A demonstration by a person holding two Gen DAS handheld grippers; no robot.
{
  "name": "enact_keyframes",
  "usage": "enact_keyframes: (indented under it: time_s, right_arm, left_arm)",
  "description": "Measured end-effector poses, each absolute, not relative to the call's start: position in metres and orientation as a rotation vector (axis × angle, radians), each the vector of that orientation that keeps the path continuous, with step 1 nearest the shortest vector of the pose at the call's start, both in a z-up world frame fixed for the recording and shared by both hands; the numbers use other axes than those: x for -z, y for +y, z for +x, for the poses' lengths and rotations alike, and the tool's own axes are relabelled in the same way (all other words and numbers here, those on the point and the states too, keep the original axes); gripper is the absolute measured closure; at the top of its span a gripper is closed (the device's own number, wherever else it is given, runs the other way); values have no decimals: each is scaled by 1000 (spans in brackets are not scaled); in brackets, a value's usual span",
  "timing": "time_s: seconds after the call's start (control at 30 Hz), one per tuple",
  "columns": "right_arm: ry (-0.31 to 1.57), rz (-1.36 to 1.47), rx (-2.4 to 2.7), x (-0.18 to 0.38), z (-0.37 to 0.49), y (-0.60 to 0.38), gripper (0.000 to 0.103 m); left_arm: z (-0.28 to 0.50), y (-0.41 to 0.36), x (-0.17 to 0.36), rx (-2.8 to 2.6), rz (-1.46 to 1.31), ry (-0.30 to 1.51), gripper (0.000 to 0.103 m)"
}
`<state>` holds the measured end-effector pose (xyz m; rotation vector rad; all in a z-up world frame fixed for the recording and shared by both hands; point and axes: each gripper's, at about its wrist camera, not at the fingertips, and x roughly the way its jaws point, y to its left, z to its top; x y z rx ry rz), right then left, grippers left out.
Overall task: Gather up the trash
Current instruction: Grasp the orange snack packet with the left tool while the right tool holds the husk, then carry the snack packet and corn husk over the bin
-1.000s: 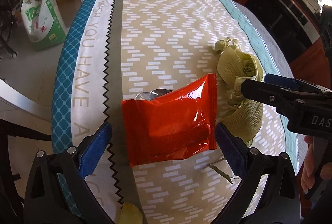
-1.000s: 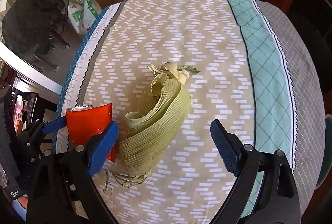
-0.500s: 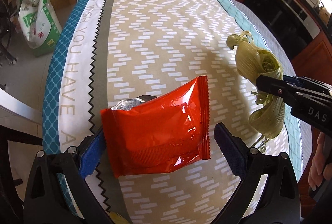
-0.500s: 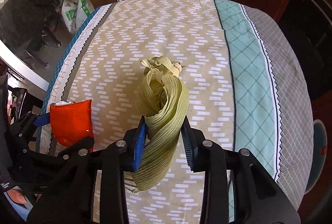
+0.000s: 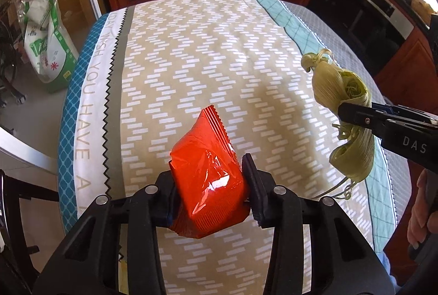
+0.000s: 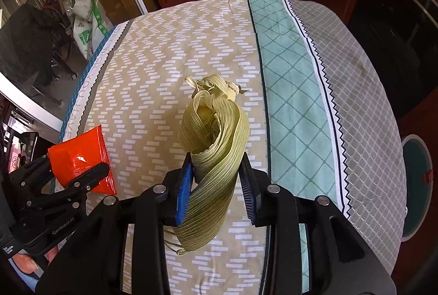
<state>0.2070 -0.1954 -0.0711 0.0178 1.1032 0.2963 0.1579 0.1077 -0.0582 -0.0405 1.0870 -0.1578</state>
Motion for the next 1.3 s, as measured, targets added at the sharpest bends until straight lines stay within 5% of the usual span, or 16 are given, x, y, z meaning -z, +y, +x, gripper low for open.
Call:
enact_keyframes:
  time_s: [1.3]
  right_arm:
    - [834,361,96,17,118,-539,72]
  left_arm:
    - [166,-203,-17,546,230,1004,62]
